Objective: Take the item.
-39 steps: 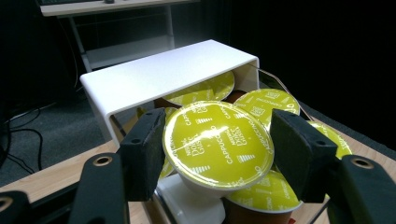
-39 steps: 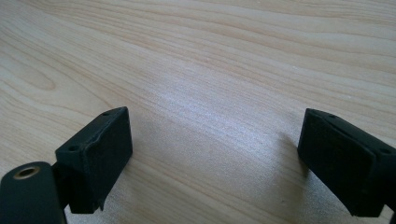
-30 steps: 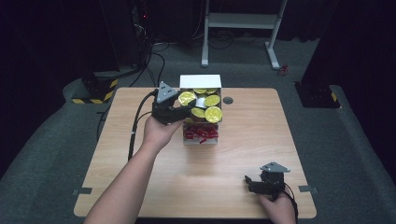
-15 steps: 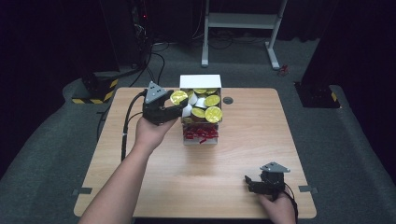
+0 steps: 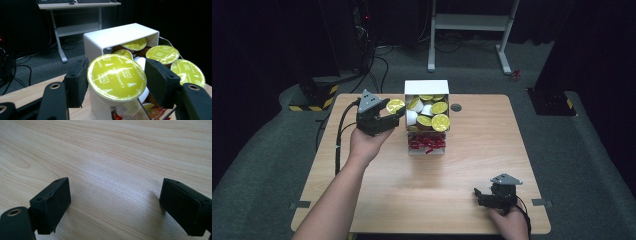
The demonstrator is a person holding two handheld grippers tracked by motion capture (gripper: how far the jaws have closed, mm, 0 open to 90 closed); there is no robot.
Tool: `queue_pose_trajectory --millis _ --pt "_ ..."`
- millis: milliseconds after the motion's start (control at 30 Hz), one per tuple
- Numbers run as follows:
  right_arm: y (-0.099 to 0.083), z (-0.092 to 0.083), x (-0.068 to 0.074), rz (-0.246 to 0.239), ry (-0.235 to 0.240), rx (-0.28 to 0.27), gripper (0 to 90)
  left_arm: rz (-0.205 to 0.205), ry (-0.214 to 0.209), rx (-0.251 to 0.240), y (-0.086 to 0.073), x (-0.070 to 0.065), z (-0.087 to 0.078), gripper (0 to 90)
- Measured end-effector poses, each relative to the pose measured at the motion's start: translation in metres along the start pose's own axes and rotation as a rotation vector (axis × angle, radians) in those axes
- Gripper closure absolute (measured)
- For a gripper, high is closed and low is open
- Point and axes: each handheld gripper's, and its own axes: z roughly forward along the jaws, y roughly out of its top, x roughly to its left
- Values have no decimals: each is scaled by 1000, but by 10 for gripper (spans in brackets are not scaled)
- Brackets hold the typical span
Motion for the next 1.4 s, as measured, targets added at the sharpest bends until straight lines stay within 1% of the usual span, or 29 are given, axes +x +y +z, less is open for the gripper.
queue_pose_trajectory --millis 233,800,867,1400 --pt "0 0 0 -3 0 -1 101 -18 13 6 -7 7 -2 381" --pt "0 0 0 0 0 0 101 -29 55 42 -26 27 -7 381" --pt "0 0 0 0 0 0 101 -33 56 43 -27 28 -7 381" --pt "0 0 0 0 0 0 101 -67 75 80 -53 43 -5 382"
